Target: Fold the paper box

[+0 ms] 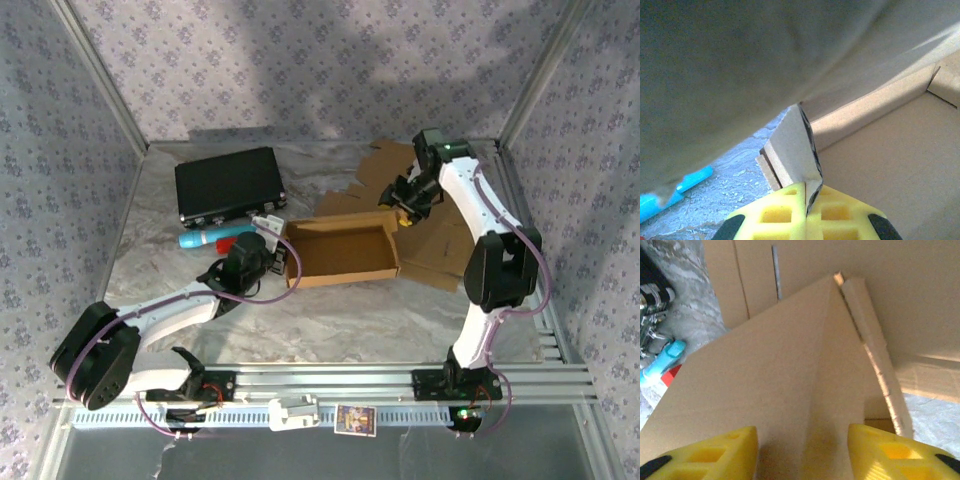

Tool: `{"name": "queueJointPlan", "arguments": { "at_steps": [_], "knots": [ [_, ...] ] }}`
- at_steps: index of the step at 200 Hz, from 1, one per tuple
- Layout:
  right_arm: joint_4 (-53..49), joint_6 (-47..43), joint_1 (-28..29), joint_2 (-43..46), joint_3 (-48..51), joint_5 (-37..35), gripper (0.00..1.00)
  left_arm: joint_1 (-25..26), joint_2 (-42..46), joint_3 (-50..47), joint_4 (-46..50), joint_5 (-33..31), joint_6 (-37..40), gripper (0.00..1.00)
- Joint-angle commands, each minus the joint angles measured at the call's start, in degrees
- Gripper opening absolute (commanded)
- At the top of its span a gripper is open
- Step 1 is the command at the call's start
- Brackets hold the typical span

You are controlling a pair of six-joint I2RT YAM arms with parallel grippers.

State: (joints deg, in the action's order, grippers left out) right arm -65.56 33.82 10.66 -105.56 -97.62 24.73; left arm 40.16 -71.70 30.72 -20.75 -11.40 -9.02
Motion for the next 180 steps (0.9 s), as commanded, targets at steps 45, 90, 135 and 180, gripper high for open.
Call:
{"name": "queueJointPlan", "arguments": {
  "at_steps": [45, 90, 135, 180],
  "knots": [
    [1.7, -2.3, 0.6, 3.0, 8.0, 1.6, 0.36, 1.9, -0.7, 1.2, 5.3, 0.0, -1.7, 0.00],
    [4.6, -2.5, 0.8, 4.7, 12.2, 0.1, 0.35, 3.2, 0.4, 2.4, 9.6, 0.4, -4.8, 0.13],
    [7.0, -2.0, 1.6, 5.5, 14.2, -1.3, 0.33, 3.4, 5.0, 1.3, 14.2, 0.5, -9.4, 0.32],
    [9.0, -1.4, 1.9, 5.9, 15.8, -2.0, 0.33, 4.0, 9.5, 2.2, 21.4, 2.4, -13.5, 0.37]
  ]
}}
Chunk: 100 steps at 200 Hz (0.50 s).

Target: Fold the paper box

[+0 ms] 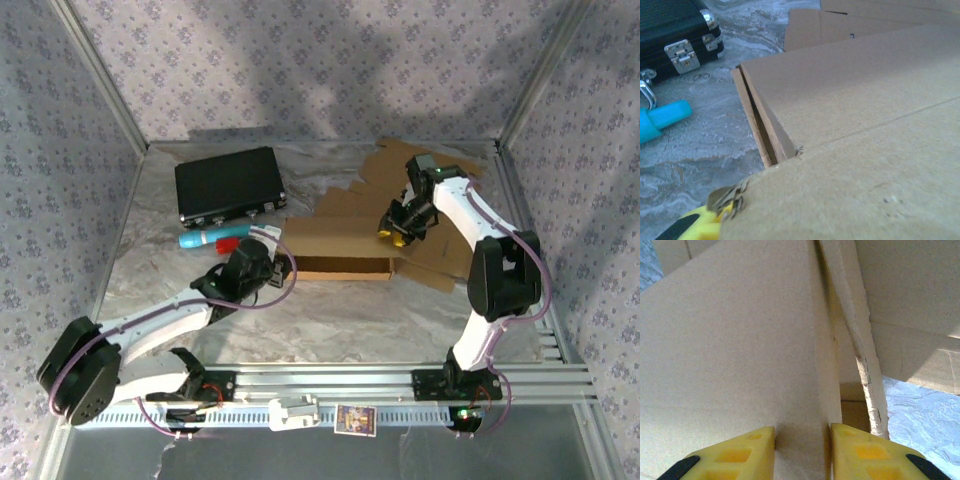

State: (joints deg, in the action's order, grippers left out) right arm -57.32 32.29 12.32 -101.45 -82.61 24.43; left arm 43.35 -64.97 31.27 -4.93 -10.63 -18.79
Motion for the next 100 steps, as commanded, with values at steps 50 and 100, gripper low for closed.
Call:
{"name": "queueJointPlan", "arguments": {
  "at_steps": [50, 100],
  "knots": [
    [1.2, 0.7, 0.4, 1.5, 0.1, -1.7, 0.33, 1.5, 9.5, 4.6, 22.0, 4.2, -13.3, 0.47],
    [1.3, 1.2, 0.5, 1.4, -0.1, -1.7, 0.33, 3.5, 19.9, 11.1, 37.8, 4.5, -26.7, 0.60]
  ]
}}
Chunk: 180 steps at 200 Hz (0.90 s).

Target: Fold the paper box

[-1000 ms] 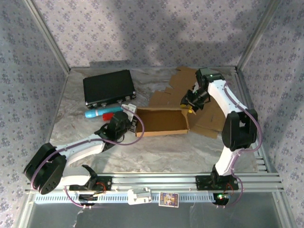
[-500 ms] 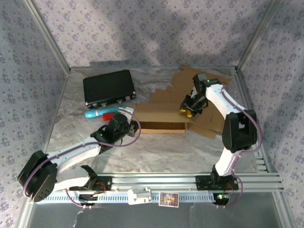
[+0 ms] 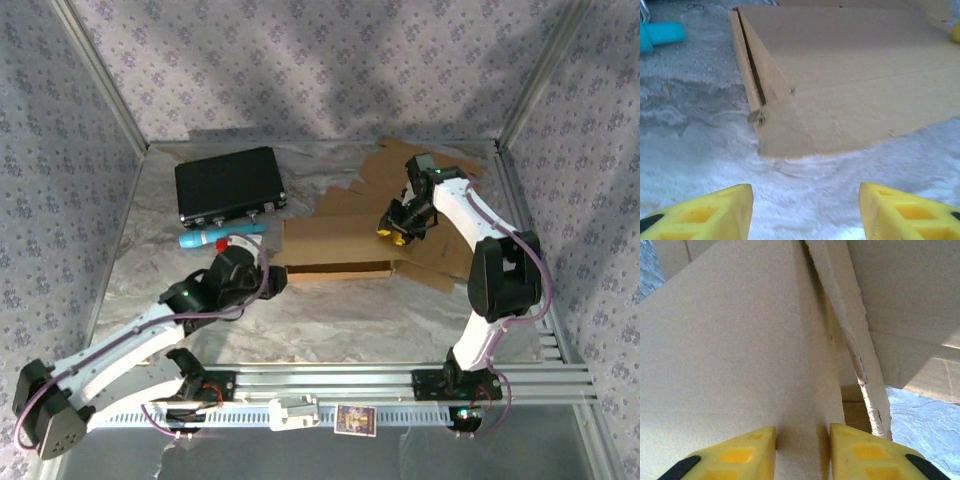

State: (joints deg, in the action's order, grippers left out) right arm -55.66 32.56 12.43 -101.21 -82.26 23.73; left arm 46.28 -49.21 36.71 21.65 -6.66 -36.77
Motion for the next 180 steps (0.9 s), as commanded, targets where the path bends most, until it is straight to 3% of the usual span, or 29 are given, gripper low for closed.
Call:
{"name": "queueJointPlan", "arguments": {
  "at_steps": [1, 19, 29, 49, 62, 84, 112, 158, 180],
  "knots": [
    [-0.3, 0.9, 0.4, 1.2, -0.4, -1.0, 0.33, 0.6, 4.3, 6.0, 11.6, 0.2, -8.8, 0.60],
    [-0.4, 0.9, 0.5, 1.2, -0.5, -1.1, 0.33, 0.0, 4.5, 14.9, 19.7, -6.6, -12.2, 0.66],
    [-0.5, 0.8, 0.6, 1.2, -0.4, -1.3, 0.33, -2.8, 2.3, 20.0, 22.4, -7.6, -14.3, 0.66],
    [-0.5, 0.7, 0.8, 1.4, -0.2, -1.5, 0.33, -14.8, -6.8, 26.9, 22.1, 7.8, -19.2, 0.60],
    [-0.5, 0.6, 0.7, 1.1, -0.2, -1.6, 0.33, -18.3, -14.7, 30.7, 22.0, 16.1, -21.8, 0.57],
    [-0.6, 0.3, 0.8, 0.5, -0.8, -1.7, 0.33, -19.0, -27.6, 37.5, 25.0, 21.2, -19.4, 0.52],
    [-0.5, 0.1, 0.8, -0.1, -1.6, -1.5, 0.33, -19.6, -35.8, 37.5, 20.8, 24.8, -18.3, 0.52],
    [-0.2, -0.1, 0.8, -0.9, -1.9, -1.0, 0.32, -19.8, -40.6, 33.5, 16.2, 26.1, -17.9, 0.56],
    [0.0, -0.2, 0.9, -1.0, -1.5, -0.9, 0.32, -19.7, -41.4, 31.5, 14.2, 25.9, -18.1, 0.50]
  ]
}}
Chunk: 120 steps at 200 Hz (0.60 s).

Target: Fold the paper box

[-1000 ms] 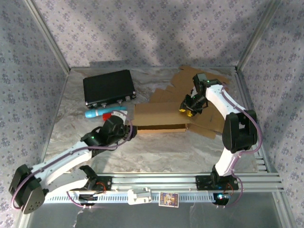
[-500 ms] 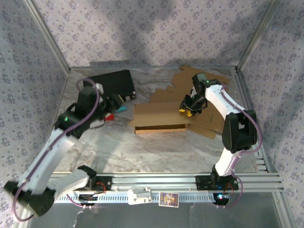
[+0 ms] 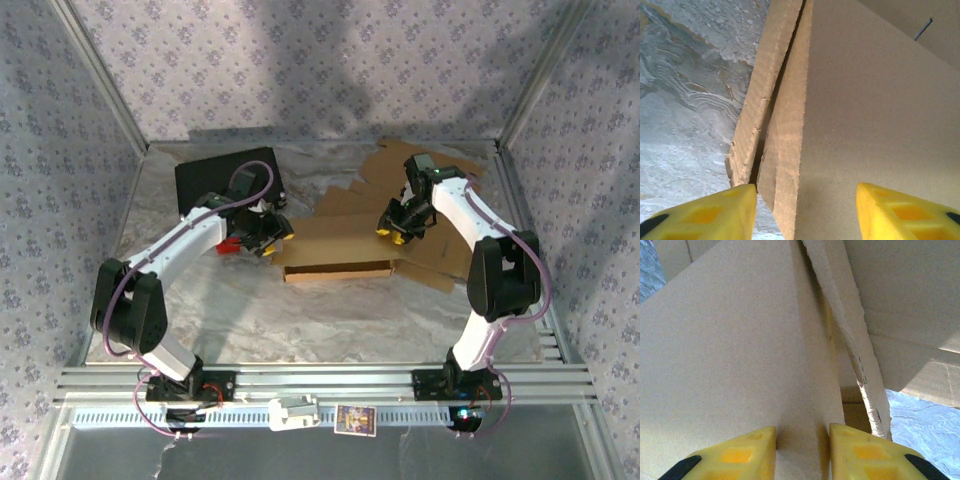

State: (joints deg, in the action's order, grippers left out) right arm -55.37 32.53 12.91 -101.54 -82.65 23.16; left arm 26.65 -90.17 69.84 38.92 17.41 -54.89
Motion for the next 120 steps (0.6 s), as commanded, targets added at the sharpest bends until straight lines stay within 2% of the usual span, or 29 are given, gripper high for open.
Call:
{"name": "queueJointPlan", "arguments": {
  "at_steps": [1, 27, 75, 120],
  "knots": [
    [-0.3, -0.1, 0.4, -0.7, -1.1, -0.3, 0.32, -0.1, -0.4, -1.7, -3.1, 1.7, 0.0, 0.49],
    [0.0, -0.2, 0.4, -0.6, -0.6, -0.3, 0.32, -0.1, 0.0, -4.9, -5.9, 1.3, -1.6, 0.44],
    [0.4, -0.3, 0.4, -0.4, 0.8, -0.7, 0.32, -0.1, 0.2, -7.4, -8.7, 0.0, -1.3, 0.27],
    [1.1, -1.6, 0.4, -0.3, 3.0, -2.2, 0.32, -0.1, 0.5, -10.1, -8.4, -0.9, 0.2, 0.26]
  ]
}}
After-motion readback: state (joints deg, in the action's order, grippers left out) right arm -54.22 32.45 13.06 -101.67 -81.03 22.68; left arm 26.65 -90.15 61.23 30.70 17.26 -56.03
